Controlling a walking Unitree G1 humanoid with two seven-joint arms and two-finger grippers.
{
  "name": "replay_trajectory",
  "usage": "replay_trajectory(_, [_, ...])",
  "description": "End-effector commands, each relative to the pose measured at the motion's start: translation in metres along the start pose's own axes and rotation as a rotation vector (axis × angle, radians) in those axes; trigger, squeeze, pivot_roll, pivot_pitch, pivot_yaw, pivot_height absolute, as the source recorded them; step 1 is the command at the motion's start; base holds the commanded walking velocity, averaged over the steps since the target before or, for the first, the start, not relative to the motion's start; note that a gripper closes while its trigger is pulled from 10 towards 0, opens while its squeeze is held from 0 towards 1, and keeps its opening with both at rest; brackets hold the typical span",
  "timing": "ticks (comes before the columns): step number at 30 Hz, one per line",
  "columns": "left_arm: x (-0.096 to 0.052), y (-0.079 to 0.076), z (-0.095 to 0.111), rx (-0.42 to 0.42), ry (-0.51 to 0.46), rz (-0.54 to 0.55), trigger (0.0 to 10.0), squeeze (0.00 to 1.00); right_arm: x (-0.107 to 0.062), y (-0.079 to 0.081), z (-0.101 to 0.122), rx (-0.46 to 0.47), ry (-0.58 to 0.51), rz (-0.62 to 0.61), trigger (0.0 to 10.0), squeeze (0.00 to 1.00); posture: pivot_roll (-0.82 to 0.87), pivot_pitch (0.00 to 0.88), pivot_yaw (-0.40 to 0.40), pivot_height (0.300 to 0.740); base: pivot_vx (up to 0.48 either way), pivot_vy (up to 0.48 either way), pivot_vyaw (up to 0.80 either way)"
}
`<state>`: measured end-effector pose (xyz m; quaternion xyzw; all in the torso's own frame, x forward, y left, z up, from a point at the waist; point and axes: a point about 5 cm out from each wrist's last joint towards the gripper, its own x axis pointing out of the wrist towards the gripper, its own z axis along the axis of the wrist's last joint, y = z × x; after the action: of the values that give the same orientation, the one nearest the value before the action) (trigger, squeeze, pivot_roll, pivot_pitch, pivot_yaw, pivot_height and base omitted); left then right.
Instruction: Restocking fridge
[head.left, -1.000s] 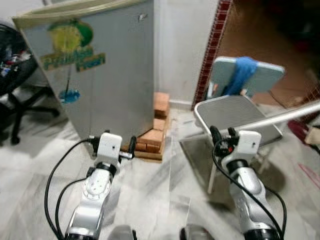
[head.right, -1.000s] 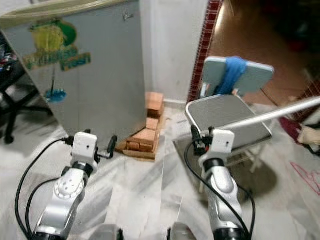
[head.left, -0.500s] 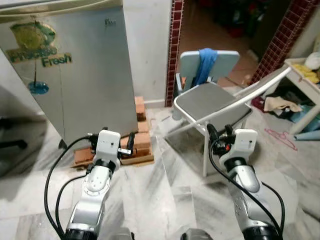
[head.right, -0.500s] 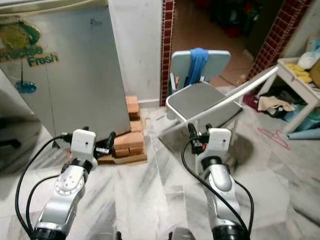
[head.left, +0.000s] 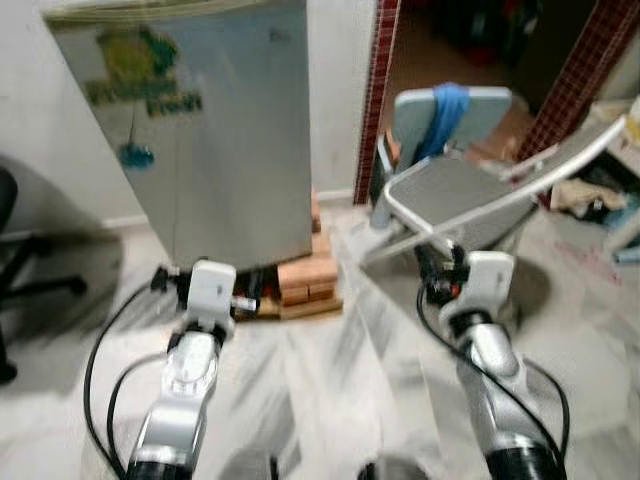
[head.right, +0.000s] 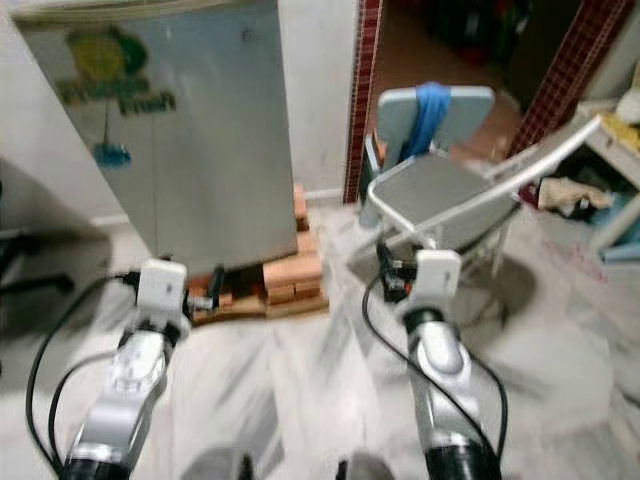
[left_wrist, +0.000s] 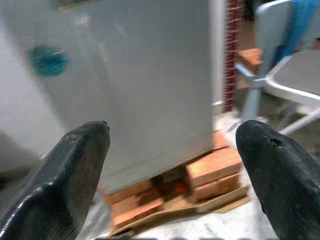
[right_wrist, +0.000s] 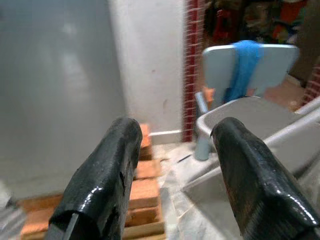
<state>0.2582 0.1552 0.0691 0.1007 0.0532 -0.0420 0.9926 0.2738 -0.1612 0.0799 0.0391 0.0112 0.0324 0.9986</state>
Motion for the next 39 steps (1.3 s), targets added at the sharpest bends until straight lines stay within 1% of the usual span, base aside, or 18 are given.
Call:
replay_trajectory(1, [0.002, 0.002, 0.003, 0.008, -0.011, -0.002, 10.0, 0.00, 0.003, 0.008, 0.006, 0.011, -0.017, 0.041, 10.0, 0.00, 0.02, 0.052, 0.010, 0.740, 0.000, 0.480, 0.00])
replay_trajectory(5, [0.001, 0.002, 0.004, 0.006, -0.019, -0.011, 10.0, 0.00, 0.002, 0.013, 0.007, 0.017, -0.023, 0.093, 10.0, 0.00, 0.02, 0.051, 0.010, 0.740, 0.000, 0.480, 0.00])
replay_trajectory(9, [0.002, 0.001, 0.006, 0.005, -0.025, -0.013, 10.0, 0.00, 0.002, 0.013, 0.005, 0.019, -0.014, 0.087, 10.0, 0.00, 0.02, 0.051, 0.007, 0.740, 0.000, 0.480, 0.00])
replay_trajectory(13, [0.000, 0.000, 0.004, 0.003, -0.026, -0.016, 10.0, 0.00, 0.001, 0.010, 0.005, -0.019, -0.012, 0.071, 10.0, 0.00, 0.02, 0.047, 0.006, 0.740, 0.000, 0.480, 0.00])
replay_trajectory(14, [-0.001, 0.000, 0.004, -0.006, -0.032, -0.028, 10.0, 0.00, 0.000, 0.008, 0.005, -0.034, -0.011, 0.048, 10.0, 0.00, 0.02, 0.047, 0.006, 0.740, 0.000, 0.480, 0.00])
replay_trajectory(16, [-0.002, 0.001, 0.006, -0.011, -0.062, -0.021, 10.0, 0.00, 0.001, 0.007, 0.006, -0.063, -0.023, 0.047, 10.0, 0.00, 0.02, 0.043, 0.006, 0.740, 0.000, 0.480, 0.00])
replay_trajectory(18, [-0.002, 0.005, 0.008, 0.005, -0.084, -0.006, 10.0, 0.00, 0.000, 0.004, 0.009, -0.061, -0.033, 0.050, 10.0, 0.00, 0.01, 0.041, 0.009, 0.740, 0.000, 0.480, 0.00])
replay_trajectory(19, [-0.002, 0.009, 0.007, 0.010, -0.090, 0.007, 10.0, 0.00, -0.002, -0.001, 0.012, -0.032, -0.049, 0.037, 10.0, 0.00, 0.01, 0.039, 0.011, 0.740, 0.000, 0.480, 0.00])
replay_trajectory(22, [-0.003, 0.010, 0.005, -0.022, -0.092, 0.004, 10.0, 0.00, -0.004, -0.008, 0.013, -0.065, -0.054, 0.016, 10.0, 0.00, 0.01, 0.038, 0.013, 0.740, 0.000, 0.480, 0.00])
replay_trajectory(25, [-0.003, 0.013, 0.007, -0.060, -0.108, 0.014, 10.0, 0.00, -0.009, -0.011, 0.008, -0.113, -0.028, 0.033, 10.0, 0.00, 0.00, 0.033, 0.017, 0.740, 0.000, 0.480, 0.00])
replay_trajectory(29, [-0.001, 0.014, 0.009, -0.068, -0.115, 0.008, 10.0, 0.00, -0.009, -0.012, 0.004, -0.136, 0.005, 0.021, 10.0, 0.00, 0.00, 0.032, 0.017, 0.740, 0.000, 0.480, 0.00])
replay_trajectory(31, [0.001, 0.015, 0.012, -0.064, -0.129, 0.016, 10.0, 0.00, -0.008, -0.012, 0.002, -0.119, 0.015, 0.003, 10.0, 0.00, 0.00, 0.029, 0.020, 0.740, 0.000, 0.480, 0.00])
replay_trajectory(32, [0.002, 0.016, 0.013, -0.071, -0.132, 0.020, 10.0, 0.00, -0.006, -0.010, 0.000, -0.049, 0.040, -0.009, 10.0, 0.00, 0.00, 0.029, 0.025, 0.740, 0.000, 0.465, 0.00])
replay_trajectory(33, [0.002, 0.017, 0.013, -0.077, -0.131, 0.021, 10.0, 0.00, -0.006, -0.009, -0.001, -0.005, 0.057, -0.012, 10.0, 0.00, 0.00, 0.029, 0.025, 0.740, 0.000, 0.465, 0.00])
replay_trajectory(35, [0.002, 0.018, 0.014, -0.084, -0.135, 0.011, 10.0, 0.00, -0.004, -0.007, 0.000, 0.022, 0.059, -0.012, 10.0, 0.00, 0.00, 0.032, 0.028, 0.740, 0.000, 0.458, 0.00])
replay_trajectory(36, [0.002, 0.018, 0.013, -0.084, -0.132, 0.008, 10.0, 0.00, -0.003, -0.006, 0.002, -0.008, 0.052, -0.005, 10.0, 0.00, 0.00, 0.032, 0.030, 0.740, 0.000, 0.428, 0.00])
replay_trajectory(37, [0.002, 0.019, 0.012, -0.083, -0.130, 0.003, 10.0, 0.00, -0.003, -0.005, 0.004, -0.062, 0.034, 0.012, 10.0, 0.00, 0.01, 0.035, 0.032, 0.740, 0.000, 0.424, 0.00])
replay_trajectory(39, [0.001, 0.019, 0.012, -0.073, -0.137, -0.010, 10.0, 0.00, -0.003, -0.007, 0.007, -0.121, 0.011, -0.003, 10.0, 0.00, 0.01, 0.035, 0.031, 0.740, 0.259, 0.405, 0.00])
